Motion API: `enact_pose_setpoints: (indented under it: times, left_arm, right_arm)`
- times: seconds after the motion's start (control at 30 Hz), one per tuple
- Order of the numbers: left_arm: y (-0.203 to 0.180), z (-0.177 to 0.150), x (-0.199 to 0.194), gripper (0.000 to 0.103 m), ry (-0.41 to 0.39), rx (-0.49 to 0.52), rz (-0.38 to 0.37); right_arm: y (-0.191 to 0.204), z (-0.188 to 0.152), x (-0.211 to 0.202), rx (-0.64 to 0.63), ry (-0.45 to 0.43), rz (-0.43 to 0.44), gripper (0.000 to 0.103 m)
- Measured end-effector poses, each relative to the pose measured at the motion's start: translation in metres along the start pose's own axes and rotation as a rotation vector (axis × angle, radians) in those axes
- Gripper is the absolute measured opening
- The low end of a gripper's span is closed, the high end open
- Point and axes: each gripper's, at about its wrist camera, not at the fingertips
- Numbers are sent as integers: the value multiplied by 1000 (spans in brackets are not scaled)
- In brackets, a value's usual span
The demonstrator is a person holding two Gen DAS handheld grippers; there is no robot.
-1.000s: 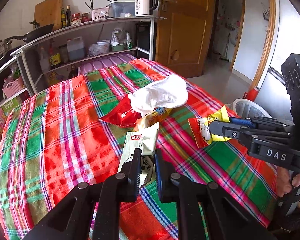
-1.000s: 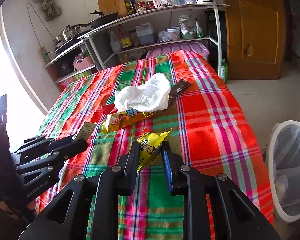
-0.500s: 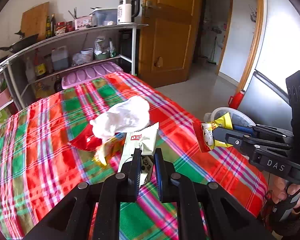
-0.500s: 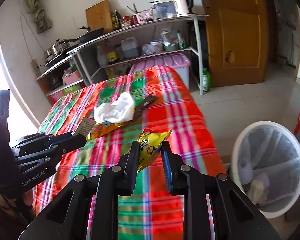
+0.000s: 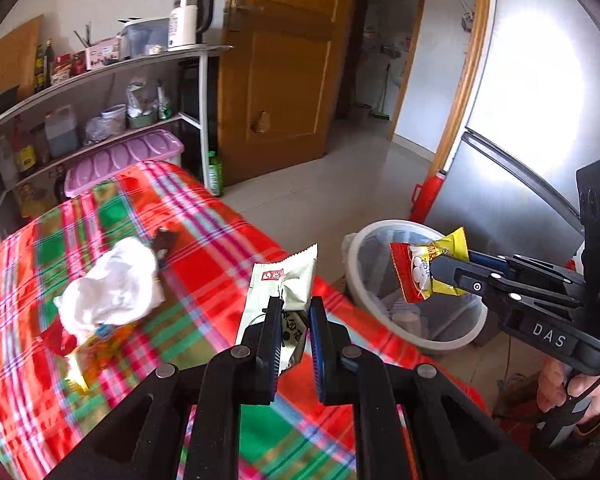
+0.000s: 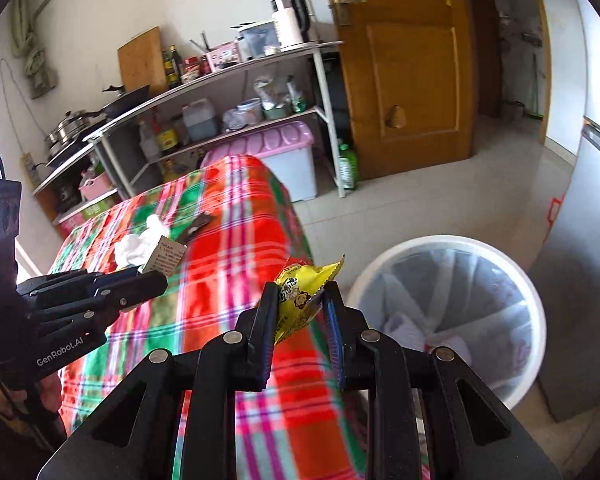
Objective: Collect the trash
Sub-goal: 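Carry both wrappers over the trash bin and open both tools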
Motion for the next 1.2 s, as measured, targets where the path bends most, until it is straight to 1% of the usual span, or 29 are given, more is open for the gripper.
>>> enact_pose_setpoints:
  times: [0.23,0.33,0.57,0.7,0.8,1.0,1.13,1.2]
  left_arm:
    - [-36,8,37,13,35,16,-75]
    - [-49,11,53,13,54,5,-116]
    - [-86,12,90,13,110,33,-172]
    - [-101,11,106,13,129,34,-185]
    - [-108,9,123,14,163,35,-189]
    - [-119,5,145,14,198,43,-194]
    - [-120,3,155,14,223,33,-195]
    - [-121,3,156,14,221,35,-196]
  right_arm:
    - [-45,-5,-5,42,6,-68,24]
    - [-62,-8,-5,49,13,-104,24]
    - [-98,-19,0,59,56,-165,24]
    - [-116,-26,7,71,86,-191,24]
    - [-126,-31,12,79,108,-206,24]
    - [-137,-39,21,79,142,-228,24]
    - [-140,-41,27,73,162,-236,24]
    - [-141,-42,30,76,173,-244,25]
Point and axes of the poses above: each gripper's, at about its wrist camera, not at the fingertips, and x roughly the way its jaws point, y to its left, z to its top, and after that the axes turned 7 degrees about -y, right-handed
